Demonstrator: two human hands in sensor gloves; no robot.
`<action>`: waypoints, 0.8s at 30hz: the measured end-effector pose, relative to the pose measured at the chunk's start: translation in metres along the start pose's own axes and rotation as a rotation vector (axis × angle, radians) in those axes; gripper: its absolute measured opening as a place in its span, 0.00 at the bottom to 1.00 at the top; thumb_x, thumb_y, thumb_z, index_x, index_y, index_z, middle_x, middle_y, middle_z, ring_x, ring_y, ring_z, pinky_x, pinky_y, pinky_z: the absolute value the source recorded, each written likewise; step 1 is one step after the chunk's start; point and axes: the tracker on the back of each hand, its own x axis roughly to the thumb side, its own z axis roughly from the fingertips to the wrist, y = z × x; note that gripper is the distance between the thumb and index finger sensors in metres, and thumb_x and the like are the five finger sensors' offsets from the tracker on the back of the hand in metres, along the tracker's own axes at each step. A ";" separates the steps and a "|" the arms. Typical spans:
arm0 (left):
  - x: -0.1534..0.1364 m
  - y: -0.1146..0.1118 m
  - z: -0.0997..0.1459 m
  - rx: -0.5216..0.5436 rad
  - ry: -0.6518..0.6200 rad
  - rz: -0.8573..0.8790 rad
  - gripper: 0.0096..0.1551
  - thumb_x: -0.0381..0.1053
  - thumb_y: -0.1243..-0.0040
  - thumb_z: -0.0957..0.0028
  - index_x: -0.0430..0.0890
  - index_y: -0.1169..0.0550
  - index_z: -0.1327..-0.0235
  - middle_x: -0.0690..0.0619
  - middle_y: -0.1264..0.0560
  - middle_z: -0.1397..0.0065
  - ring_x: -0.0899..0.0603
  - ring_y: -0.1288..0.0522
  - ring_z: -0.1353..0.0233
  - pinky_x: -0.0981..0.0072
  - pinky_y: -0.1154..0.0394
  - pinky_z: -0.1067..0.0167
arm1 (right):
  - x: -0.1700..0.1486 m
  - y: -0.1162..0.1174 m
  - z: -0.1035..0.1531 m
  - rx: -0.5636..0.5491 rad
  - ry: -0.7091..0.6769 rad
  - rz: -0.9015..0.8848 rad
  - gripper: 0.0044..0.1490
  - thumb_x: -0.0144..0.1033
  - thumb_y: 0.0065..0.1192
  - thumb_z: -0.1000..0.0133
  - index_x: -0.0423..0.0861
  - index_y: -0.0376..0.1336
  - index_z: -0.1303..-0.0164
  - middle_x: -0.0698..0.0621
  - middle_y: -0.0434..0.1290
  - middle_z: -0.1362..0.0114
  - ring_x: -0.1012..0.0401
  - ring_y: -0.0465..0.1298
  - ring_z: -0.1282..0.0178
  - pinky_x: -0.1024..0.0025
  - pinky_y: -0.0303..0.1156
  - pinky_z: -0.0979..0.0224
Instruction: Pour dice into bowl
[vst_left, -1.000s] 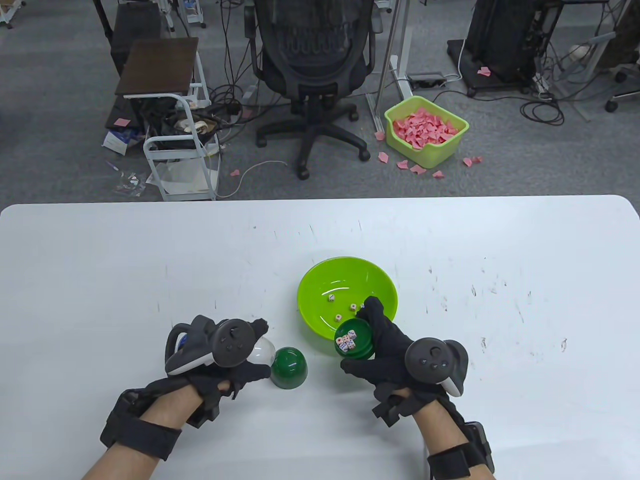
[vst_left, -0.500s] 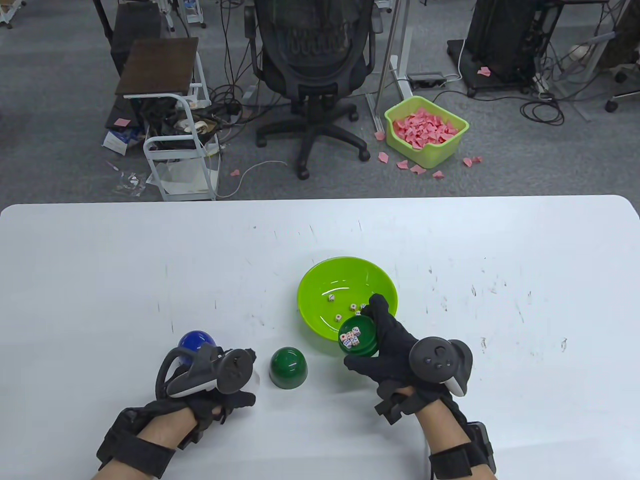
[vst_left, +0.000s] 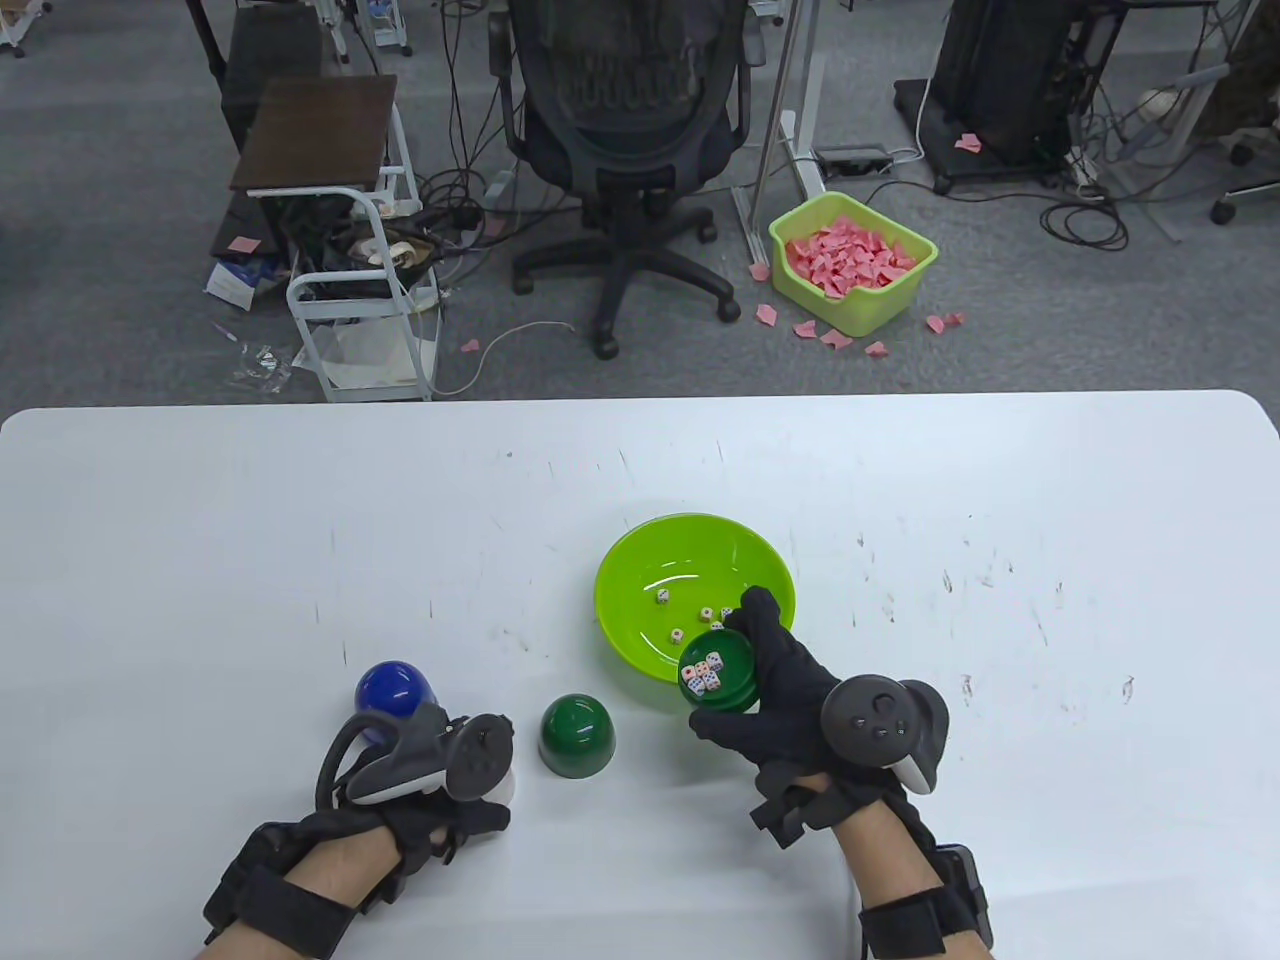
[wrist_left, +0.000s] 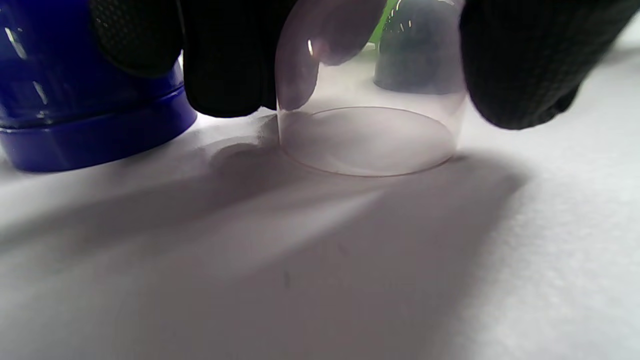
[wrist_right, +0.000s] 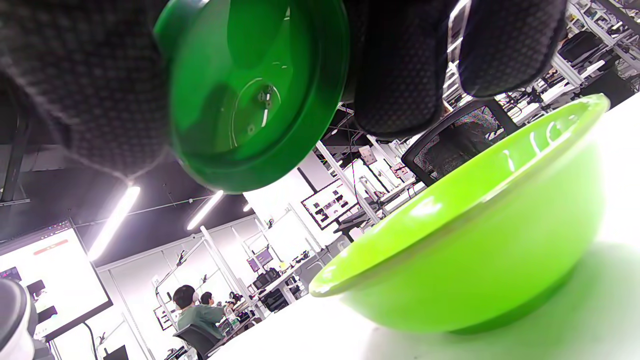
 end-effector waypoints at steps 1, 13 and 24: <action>-0.001 0.001 0.001 0.003 0.000 0.005 0.55 0.71 0.29 0.61 0.50 0.36 0.23 0.43 0.26 0.25 0.36 0.24 0.31 0.40 0.28 0.32 | 0.000 0.000 0.000 0.000 0.001 0.000 0.75 0.55 0.82 0.58 0.34 0.40 0.19 0.35 0.65 0.20 0.41 0.78 0.42 0.31 0.69 0.33; -0.033 0.065 0.029 0.292 -0.043 0.367 0.53 0.71 0.32 0.58 0.50 0.36 0.23 0.43 0.24 0.27 0.36 0.22 0.33 0.40 0.27 0.34 | 0.000 0.000 0.000 -0.005 0.006 0.018 0.75 0.55 0.82 0.58 0.34 0.40 0.19 0.34 0.64 0.20 0.41 0.77 0.42 0.31 0.69 0.33; -0.057 0.067 0.023 0.514 -0.066 0.630 0.54 0.72 0.33 0.57 0.52 0.39 0.20 0.43 0.26 0.25 0.35 0.23 0.31 0.38 0.28 0.32 | -0.011 -0.003 0.000 -0.021 0.049 0.051 0.75 0.55 0.82 0.58 0.34 0.40 0.19 0.35 0.65 0.21 0.40 0.77 0.42 0.31 0.69 0.33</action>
